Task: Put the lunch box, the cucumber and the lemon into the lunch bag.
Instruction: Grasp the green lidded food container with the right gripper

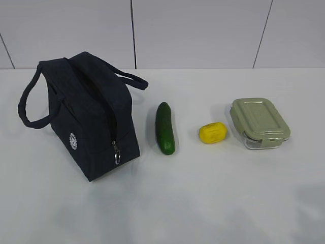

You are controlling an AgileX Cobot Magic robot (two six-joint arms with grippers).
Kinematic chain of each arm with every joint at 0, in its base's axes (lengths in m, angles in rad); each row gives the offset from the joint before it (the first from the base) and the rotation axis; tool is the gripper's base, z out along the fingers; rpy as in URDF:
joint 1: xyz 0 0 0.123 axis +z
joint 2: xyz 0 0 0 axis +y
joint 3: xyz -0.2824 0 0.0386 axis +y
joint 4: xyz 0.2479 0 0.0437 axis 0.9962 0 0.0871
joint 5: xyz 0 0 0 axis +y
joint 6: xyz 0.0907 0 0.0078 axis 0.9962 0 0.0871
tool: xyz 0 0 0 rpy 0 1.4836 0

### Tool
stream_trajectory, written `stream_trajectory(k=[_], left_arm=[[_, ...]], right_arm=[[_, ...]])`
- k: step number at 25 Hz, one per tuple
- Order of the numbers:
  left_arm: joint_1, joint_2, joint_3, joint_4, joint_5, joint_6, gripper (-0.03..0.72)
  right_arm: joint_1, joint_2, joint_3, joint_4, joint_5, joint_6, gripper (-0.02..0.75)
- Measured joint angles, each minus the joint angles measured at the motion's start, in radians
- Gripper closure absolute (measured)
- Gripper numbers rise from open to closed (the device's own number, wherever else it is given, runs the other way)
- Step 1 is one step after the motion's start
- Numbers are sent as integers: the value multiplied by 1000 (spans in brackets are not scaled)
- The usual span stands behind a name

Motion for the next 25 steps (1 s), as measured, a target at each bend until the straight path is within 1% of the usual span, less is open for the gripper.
stream_trajectory(k=[25], left_arm=[[0,0,0,0,0,0,447]], right_arm=[[0,0,0,0,2,0,158]])
